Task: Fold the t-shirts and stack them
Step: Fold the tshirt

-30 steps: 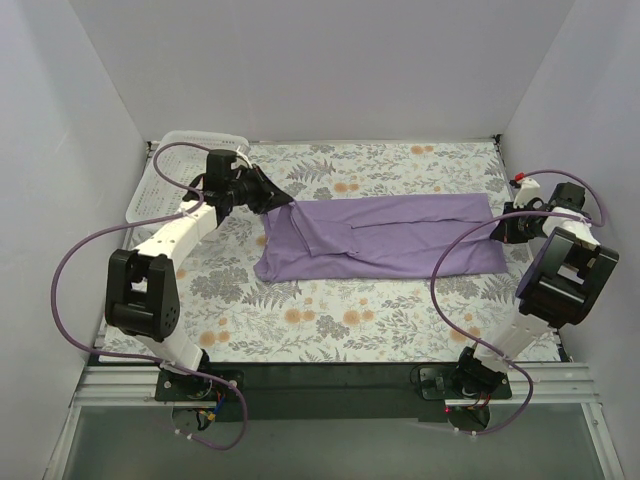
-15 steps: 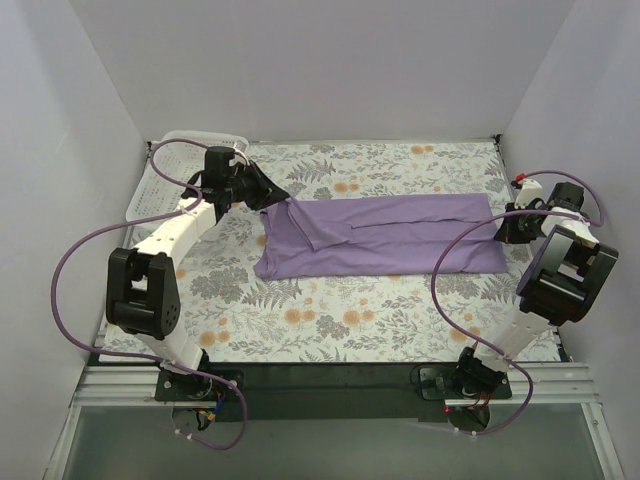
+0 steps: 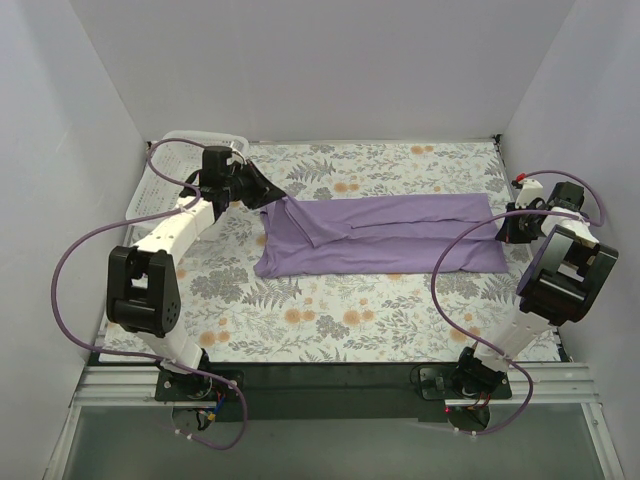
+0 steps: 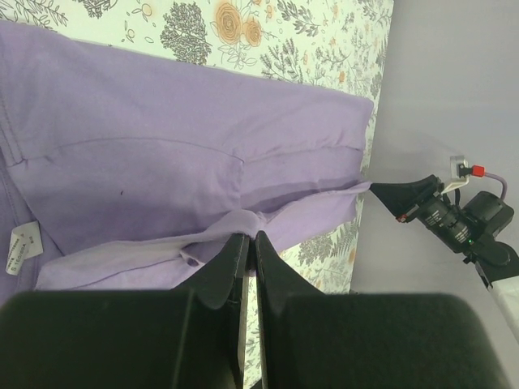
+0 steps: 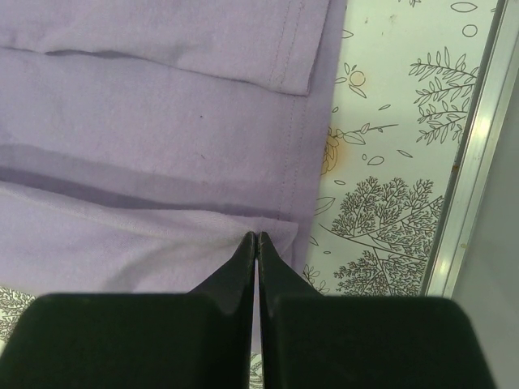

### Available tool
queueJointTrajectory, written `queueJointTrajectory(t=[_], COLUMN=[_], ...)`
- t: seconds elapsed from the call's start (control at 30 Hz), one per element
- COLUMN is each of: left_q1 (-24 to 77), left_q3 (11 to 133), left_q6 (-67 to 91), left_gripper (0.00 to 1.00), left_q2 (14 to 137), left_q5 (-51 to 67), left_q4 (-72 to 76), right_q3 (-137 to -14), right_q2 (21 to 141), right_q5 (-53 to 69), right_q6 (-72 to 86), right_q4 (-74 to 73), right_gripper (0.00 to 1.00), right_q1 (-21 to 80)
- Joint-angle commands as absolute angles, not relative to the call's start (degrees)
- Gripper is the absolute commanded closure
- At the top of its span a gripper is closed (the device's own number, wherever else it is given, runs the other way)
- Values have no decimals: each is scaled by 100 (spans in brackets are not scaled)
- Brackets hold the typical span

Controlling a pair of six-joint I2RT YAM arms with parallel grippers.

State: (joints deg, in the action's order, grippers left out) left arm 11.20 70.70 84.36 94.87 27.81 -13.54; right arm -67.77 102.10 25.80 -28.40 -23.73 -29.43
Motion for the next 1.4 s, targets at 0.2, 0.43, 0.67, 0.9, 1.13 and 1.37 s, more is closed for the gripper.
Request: queueJointTrajectory(t=[0.2, 0.43, 0.67, 0.9, 1.13, 1.37], left_q1=[1081, 1081, 1081, 1081, 1081, 1081], left_q3=[7286, 7383, 7637, 8042, 8358, 8946], left_q6=[8314, 8314, 8253, 8130, 8060, 7945], left_gripper=[100, 100, 100, 100, 100, 100], left_q2=[9580, 9677, 9914, 10379, 10740, 11232], left_q5=[2892, 2944, 3058, 3208, 3226, 3138], left_q4=[-1389, -1397, -1459, -1634, -1767, -2074], right_q3=[-6978, -7014, -6891, -6171, -5415, -5010], right_q2=[10248, 10274, 10038, 9055, 8262, 7946], right_q5=[2584, 2584, 2707, 3549, 4236, 4421], right_q6=[-2751, -2707, -2645, -2918, -3199, -3296], right_q4=[-2171, -2171, -2180, -2197, -2426, -2505], right_gripper=[99, 87, 48, 29, 28, 28], right_q1=[-2918, -2900, -2892, -2892, -2778, -2681])
